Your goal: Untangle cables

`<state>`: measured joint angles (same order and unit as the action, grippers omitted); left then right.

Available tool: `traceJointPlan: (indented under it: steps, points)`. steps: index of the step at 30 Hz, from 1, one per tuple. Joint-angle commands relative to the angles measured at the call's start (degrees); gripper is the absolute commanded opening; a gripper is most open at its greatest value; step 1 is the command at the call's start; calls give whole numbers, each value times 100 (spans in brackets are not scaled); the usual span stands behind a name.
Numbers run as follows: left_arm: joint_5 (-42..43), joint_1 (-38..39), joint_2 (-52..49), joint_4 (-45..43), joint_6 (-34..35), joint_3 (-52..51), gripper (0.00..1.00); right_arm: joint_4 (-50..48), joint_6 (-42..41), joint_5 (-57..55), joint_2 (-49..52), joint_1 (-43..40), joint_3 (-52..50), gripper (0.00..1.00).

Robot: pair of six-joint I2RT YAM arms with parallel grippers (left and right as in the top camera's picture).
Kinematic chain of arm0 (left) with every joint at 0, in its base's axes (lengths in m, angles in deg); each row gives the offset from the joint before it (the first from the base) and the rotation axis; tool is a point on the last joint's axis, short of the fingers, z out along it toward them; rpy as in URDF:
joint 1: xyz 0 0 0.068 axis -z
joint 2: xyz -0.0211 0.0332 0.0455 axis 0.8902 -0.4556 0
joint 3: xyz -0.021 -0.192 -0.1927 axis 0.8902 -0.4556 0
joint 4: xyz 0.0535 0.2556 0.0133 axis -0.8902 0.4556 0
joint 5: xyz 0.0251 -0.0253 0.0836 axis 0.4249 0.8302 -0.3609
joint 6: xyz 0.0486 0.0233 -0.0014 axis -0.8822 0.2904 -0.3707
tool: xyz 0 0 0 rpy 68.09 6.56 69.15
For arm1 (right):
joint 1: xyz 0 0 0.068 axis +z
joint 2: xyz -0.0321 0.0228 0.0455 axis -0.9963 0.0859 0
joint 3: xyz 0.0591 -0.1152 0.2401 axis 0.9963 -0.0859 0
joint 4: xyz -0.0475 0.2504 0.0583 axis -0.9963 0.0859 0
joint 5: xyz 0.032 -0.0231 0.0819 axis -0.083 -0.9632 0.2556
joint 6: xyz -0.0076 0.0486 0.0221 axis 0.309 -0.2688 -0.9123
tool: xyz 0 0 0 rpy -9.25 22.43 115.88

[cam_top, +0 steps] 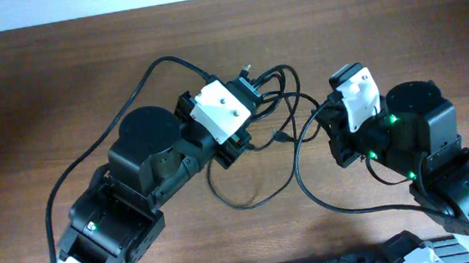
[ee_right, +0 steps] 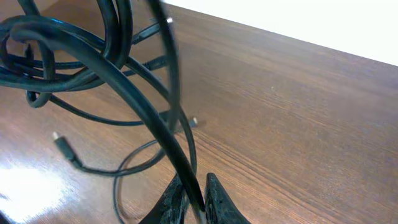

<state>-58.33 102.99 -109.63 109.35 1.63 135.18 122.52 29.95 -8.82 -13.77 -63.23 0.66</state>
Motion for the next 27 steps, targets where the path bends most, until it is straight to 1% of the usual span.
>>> traceJointPlan:
  steps: [1, 3, 6, 14, 19, 23, 27]
  points:
    - [157, -13, -2, -52, -92, 164, 0, -24, -7, 136, -22, -11, -13, 10]
    - [385, -11, -2, -55, -94, 164, 0, -24, -4, 179, -24, -11, -13, 10]
    - [420, -11, -31, -55, -94, 164, 0, -63, -2, 308, -24, -11, -13, 4]
    - [452, -11, -205, -59, -101, 164, 0, -63, 188, 656, -24, -11, -13, 4]
    - [1165, -11, -267, -195, -807, 164, 0, 13, 190, 708, -22, -11, -13, 4]
    - [1196, -11, -264, -426, -1156, 164, 0, 243, 302, 686, -22, -11, -13, 4]
    - [1193, -13, -264, -511, -1779, 164, 0, 496, 487, 686, -22, -11, -13, 4]
